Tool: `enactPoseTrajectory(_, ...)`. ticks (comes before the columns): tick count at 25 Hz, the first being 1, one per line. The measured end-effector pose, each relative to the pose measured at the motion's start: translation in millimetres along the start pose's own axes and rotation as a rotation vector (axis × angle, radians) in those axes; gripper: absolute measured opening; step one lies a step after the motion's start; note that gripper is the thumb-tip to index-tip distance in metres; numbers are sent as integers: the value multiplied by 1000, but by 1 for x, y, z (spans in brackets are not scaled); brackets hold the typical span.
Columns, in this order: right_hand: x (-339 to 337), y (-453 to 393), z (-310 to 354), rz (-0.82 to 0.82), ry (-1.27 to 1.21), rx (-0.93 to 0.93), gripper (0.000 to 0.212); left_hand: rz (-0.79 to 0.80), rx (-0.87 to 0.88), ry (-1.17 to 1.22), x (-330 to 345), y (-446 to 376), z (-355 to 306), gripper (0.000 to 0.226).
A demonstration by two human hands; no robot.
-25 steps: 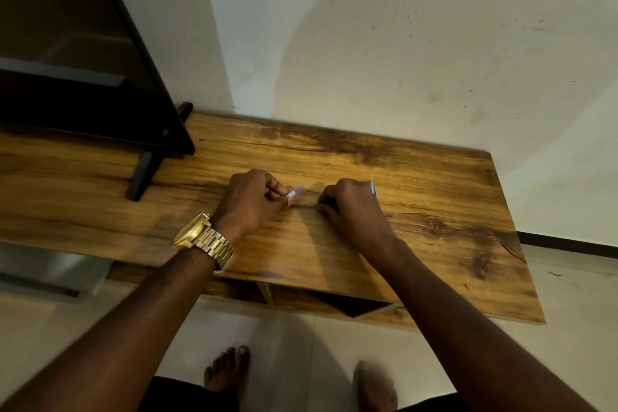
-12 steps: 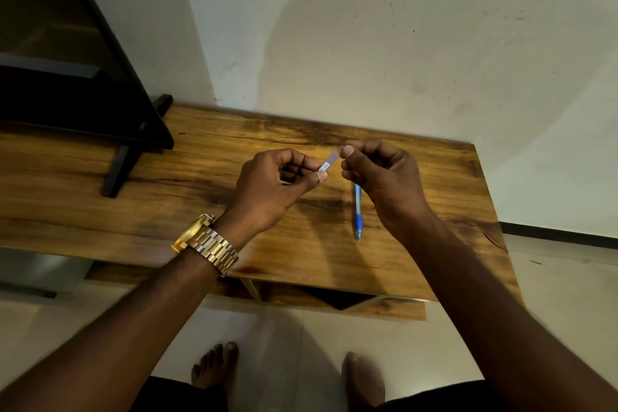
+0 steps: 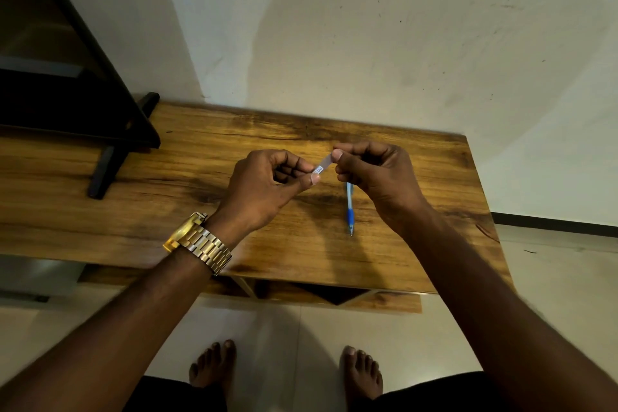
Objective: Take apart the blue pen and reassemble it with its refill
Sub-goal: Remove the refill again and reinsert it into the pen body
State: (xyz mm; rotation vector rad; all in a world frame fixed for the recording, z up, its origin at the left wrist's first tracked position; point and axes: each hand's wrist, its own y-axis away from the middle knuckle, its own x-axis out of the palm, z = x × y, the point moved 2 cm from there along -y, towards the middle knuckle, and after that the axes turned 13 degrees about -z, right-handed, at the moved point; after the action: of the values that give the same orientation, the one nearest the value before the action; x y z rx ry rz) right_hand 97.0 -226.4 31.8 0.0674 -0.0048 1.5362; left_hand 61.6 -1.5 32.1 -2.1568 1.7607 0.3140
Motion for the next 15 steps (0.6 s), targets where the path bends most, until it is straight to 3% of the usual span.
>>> enactPoseTrajectory(11, -12, -4, 8, 137, 354, -97, 8, 48, 45, -109, -4, -4, 8, 15)
enactPoseTrajectory(15, -14, -4, 7, 261, 618, -136, 4, 114, 132, -191, -5, -2, 7, 18)
